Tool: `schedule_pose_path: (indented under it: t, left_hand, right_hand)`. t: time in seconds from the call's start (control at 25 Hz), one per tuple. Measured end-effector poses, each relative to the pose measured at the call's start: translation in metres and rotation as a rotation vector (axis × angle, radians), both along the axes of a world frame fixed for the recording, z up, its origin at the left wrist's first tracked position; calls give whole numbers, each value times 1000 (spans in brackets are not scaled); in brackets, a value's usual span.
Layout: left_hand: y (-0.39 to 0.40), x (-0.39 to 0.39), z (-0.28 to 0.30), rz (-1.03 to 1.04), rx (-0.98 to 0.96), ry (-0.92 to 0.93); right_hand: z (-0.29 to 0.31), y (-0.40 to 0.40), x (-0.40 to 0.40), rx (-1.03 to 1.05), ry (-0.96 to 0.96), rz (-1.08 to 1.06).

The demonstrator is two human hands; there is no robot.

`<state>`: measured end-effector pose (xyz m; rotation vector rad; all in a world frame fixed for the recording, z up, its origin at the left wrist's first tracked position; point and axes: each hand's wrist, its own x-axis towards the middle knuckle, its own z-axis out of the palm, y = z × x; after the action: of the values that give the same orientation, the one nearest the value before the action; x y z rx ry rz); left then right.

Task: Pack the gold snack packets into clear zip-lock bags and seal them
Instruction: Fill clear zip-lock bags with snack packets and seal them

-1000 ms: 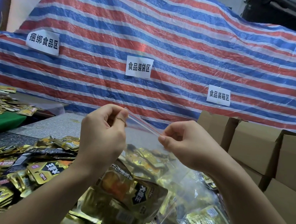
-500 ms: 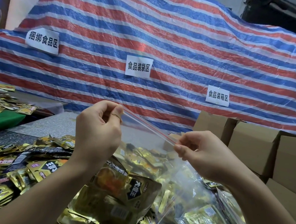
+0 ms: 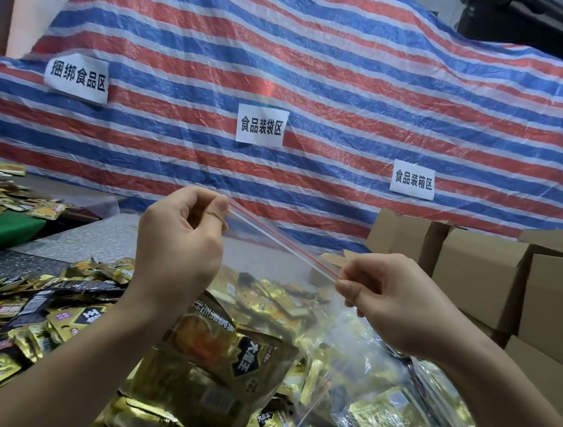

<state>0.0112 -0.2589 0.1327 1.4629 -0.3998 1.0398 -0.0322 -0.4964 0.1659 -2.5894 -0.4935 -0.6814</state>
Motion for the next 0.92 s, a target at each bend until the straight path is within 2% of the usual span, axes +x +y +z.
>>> schedule_pose_path:
  t: [0.24, 0.52, 0.8, 0.92]
  left_hand:
    - [-2, 5, 2, -128, 136, 77]
    - [-4, 9, 0, -247, 58, 94]
    - [-6, 13, -3, -179, 54, 83]
    - [-8, 15, -6, -167, 102, 92]
  right_hand:
    - [8, 4, 0, -130, 109, 22]
    - [10, 52, 15, -69, -10, 58]
    - [-16, 74, 17, -87, -17, 37]
    - [-22, 79, 18, -270, -22, -73]
